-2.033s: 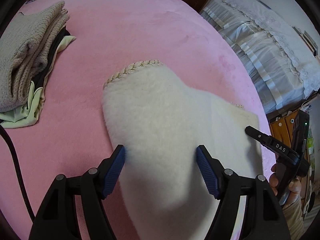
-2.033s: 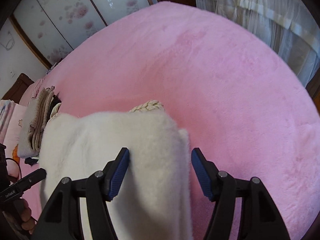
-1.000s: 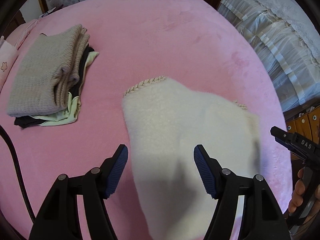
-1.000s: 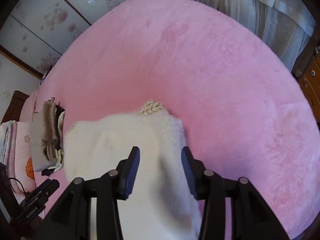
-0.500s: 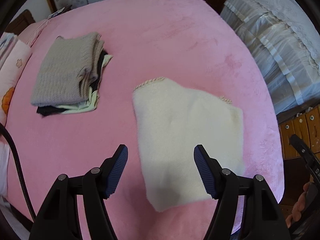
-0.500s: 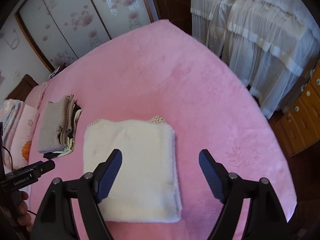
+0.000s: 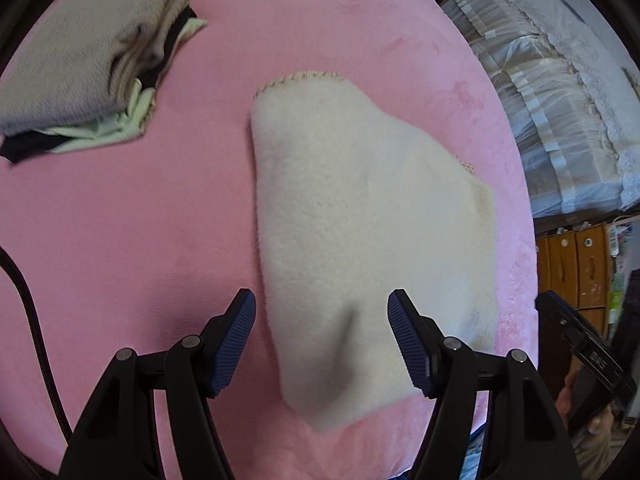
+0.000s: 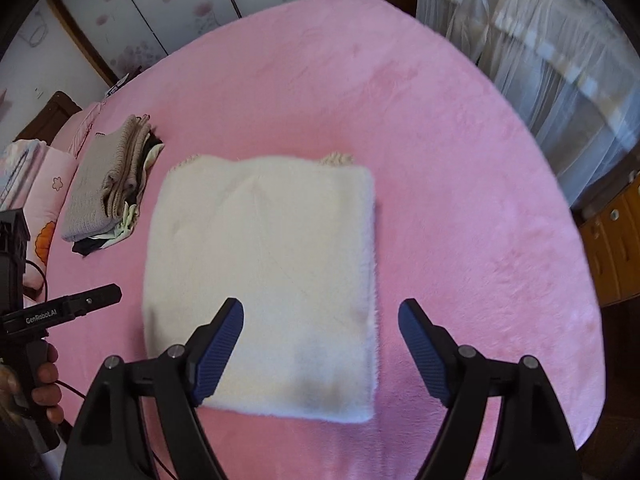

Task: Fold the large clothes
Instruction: 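Grasp the folded white cardigan with both tools and lift it, then carry the lifted cardigan with both tools toward the grey clothes stack, then lower the cardigan onto the grey stack and open both tools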

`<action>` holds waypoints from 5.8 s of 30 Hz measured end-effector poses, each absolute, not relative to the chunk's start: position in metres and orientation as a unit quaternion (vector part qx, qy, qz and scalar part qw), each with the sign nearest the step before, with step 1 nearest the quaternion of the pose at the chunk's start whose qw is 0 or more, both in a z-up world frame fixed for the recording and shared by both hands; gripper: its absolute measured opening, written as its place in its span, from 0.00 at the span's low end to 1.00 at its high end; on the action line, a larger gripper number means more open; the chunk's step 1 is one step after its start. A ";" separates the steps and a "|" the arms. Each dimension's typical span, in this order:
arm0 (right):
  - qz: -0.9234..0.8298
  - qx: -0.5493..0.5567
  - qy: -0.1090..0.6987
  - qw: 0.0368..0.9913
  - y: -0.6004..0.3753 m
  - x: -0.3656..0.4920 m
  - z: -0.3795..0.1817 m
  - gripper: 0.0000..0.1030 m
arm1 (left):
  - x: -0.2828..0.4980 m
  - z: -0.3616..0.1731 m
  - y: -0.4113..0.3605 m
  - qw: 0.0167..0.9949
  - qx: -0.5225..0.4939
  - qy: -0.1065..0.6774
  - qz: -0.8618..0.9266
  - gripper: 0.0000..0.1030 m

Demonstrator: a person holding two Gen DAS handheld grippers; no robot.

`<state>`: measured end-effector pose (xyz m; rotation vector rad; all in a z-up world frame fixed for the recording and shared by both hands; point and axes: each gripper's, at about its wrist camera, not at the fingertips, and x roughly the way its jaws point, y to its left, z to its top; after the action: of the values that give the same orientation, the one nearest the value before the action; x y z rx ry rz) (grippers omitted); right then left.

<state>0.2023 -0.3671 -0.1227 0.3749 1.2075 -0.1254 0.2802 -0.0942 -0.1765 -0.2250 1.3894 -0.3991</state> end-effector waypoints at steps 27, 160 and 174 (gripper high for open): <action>0.126 0.287 0.585 0.748 -0.402 0.262 -0.254 0.78 | 0.301 -0.268 -0.109 0.713 -0.161 0.633 -0.255 0.94; 0.004 0.110 0.473 0.874 0.005 0.606 -0.121 0.00 | 0.577 -0.079 0.272 0.872 -0.022 0.473 -0.122 0.17; 0.004 0.133 0.502 0.855 -0.008 0.609 -0.139 0.00 | 0.575 -0.086 0.270 0.872 -0.029 0.475 -0.114 0.18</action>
<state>0.6093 -0.0082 -0.1395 0.2792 1.0561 0.0076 0.5747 0.2703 -0.0858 -0.0613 0.9930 -0.2389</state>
